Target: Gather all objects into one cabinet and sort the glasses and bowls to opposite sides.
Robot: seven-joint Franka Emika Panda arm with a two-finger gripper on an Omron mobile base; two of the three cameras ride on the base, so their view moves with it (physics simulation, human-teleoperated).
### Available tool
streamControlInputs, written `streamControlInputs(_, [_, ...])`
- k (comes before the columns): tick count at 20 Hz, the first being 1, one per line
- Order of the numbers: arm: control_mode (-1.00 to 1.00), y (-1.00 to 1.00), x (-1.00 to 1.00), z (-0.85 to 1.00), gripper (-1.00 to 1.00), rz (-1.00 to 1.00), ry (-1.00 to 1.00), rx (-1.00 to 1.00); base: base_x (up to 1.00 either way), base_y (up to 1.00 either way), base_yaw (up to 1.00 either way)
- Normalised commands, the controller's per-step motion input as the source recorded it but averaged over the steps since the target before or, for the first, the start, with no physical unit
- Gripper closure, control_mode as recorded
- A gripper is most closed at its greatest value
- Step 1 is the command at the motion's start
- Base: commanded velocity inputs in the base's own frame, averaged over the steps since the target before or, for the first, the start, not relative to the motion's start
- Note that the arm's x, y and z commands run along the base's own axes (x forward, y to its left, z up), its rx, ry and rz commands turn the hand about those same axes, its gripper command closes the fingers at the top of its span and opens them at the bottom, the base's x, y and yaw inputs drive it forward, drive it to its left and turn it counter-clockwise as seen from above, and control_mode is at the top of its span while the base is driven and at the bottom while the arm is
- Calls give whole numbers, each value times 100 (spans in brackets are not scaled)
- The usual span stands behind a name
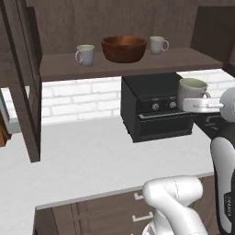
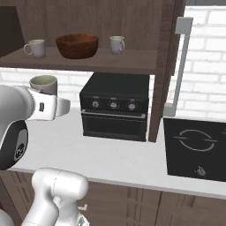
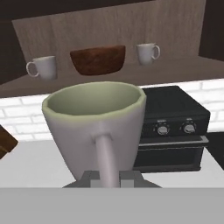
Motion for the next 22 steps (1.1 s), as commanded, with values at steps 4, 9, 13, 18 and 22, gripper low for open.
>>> streamControlInputs(4, [-100, -19, 14, 11, 100, -9, 0, 0, 0, 0, 0])
streamControlInputs(9, [-100, -75, 31, 34, 100, -21, 0, 0, 0, 0, 0])
streamControlInputs(13, [-100, -83, 35, 31, 100, -22, 1, 0, 0, 0, 0])
streamControlInputs(18, [-100, -68, 46, 22, 100, -24, 11, 0, 0, 0, 0])
streamControlInputs(22, [-100, -14, 60, 4, 100, -25, 11, 0, 0, 0, 0])
